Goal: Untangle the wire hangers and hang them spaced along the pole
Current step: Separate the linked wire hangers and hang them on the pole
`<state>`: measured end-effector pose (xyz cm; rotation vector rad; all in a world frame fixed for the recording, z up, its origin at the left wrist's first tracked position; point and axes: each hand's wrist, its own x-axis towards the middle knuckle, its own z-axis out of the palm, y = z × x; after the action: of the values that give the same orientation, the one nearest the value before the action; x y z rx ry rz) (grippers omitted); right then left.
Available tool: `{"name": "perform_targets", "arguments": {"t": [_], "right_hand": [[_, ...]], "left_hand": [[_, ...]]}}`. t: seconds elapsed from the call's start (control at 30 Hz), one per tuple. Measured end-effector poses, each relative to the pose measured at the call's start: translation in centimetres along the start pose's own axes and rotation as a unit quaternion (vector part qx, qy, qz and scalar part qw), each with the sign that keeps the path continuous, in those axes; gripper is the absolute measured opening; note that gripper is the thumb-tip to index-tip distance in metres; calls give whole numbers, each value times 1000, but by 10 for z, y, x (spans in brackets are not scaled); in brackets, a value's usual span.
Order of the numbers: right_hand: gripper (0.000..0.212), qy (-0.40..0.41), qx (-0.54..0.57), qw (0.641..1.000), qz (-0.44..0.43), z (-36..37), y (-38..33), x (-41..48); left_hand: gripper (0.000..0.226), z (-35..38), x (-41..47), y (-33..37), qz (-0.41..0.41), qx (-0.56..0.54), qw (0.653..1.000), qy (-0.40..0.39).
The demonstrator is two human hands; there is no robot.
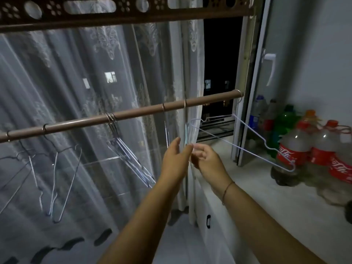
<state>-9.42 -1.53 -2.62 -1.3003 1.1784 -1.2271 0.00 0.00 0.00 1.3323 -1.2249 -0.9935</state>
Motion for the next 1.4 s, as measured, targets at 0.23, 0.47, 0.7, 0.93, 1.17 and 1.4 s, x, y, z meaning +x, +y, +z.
{"name": "perform_targets", "arguments": {"t": [0.23, 0.47, 0.7, 0.93, 1.17, 1.4], "right_hand": [[26, 17, 46, 999, 20, 8, 8, 15], [32, 47, 12, 998, -33, -3, 1, 21], [31, 37, 20, 998, -41, -12, -22, 41], [31, 21, 1, 1000, -15, -32, 10, 12], [28, -10, -34, 999, 7, -49, 44, -34], [27, 58, -142, 988, -1, -80, 67, -16]], "left_hand": [[55, 4, 14, -3, -27, -12, 999, -27], [49, 10, 30, 5, -50, -66, 995, -47], [30, 21, 52, 20, -69, -137, 988, -30], [18, 34, 46, -13, -144, -134, 980, -35], [11, 46, 16, -60, -181, -126, 974, -53], [10, 39, -3, -78, -213, -54, 970, -105]]}}
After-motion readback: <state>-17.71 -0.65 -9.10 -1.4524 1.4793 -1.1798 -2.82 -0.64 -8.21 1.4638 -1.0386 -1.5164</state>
